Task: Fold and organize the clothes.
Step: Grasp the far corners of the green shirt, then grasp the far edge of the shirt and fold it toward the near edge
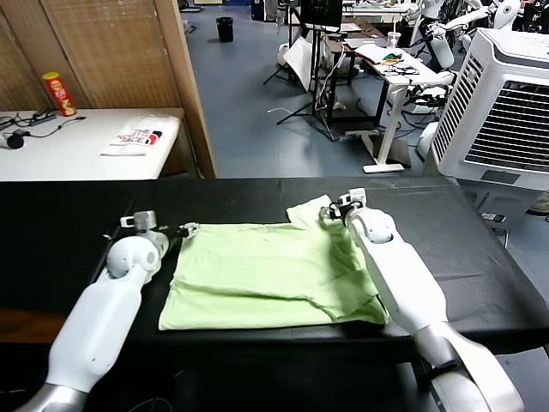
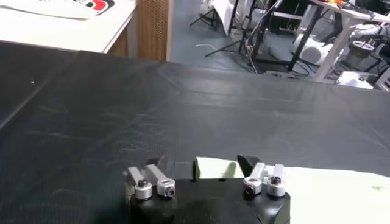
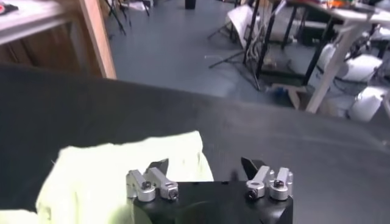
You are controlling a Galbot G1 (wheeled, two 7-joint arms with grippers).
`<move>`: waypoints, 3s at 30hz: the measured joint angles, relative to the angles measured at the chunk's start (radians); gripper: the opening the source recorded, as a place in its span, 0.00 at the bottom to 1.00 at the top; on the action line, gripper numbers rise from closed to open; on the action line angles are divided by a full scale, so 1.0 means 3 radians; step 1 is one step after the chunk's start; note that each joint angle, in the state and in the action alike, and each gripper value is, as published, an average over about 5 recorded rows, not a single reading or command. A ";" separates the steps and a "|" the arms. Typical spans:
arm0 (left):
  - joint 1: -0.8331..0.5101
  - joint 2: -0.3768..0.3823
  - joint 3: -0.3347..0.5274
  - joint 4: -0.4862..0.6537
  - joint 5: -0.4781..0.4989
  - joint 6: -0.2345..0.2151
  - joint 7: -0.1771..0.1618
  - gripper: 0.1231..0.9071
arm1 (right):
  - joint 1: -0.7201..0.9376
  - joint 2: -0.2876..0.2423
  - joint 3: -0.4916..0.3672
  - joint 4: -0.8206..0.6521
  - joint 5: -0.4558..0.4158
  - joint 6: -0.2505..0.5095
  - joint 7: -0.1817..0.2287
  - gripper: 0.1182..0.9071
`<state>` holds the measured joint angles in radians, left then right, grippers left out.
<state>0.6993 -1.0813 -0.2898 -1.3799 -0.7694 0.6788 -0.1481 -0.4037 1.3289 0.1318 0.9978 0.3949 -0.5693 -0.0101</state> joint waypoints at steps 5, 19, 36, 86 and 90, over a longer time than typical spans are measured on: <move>0.0010 -0.0004 0.0004 -0.0018 0.0016 -0.0008 0.0022 0.10 | -0.0046 -0.0010 0.0069 0.0044 0.0013 0.0123 -0.0012 0.02; 0.0124 0.0047 -0.0125 -0.0298 0.0057 -0.0128 0.0024 0.00 | -0.0519 -0.0462 0.0255 0.1073 0.0641 0.0152 0.0064 0.01; 0.1171 0.0407 -0.0585 -0.1651 -0.0049 -0.0093 -0.0126 0.00 | -0.1703 -0.1261 0.0592 0.2792 0.1114 -0.0379 0.0424 0.01; 0.2486 0.0316 -0.1153 -0.2526 0.0408 0.0185 0.0018 0.61 | -0.2628 -0.1378 0.1076 0.3580 0.0906 -0.0557 0.0445 0.82; 0.2323 0.0331 -0.1155 -0.2395 0.0213 0.0142 -0.0036 0.81 | -0.2338 -0.1254 0.0922 0.3327 0.0729 -0.0557 0.0442 0.86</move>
<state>1.3963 -0.9819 -0.6364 -2.0984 -0.7056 0.7214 -0.1589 -1.1051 0.9526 0.4084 1.9958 0.6136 -0.7365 0.1227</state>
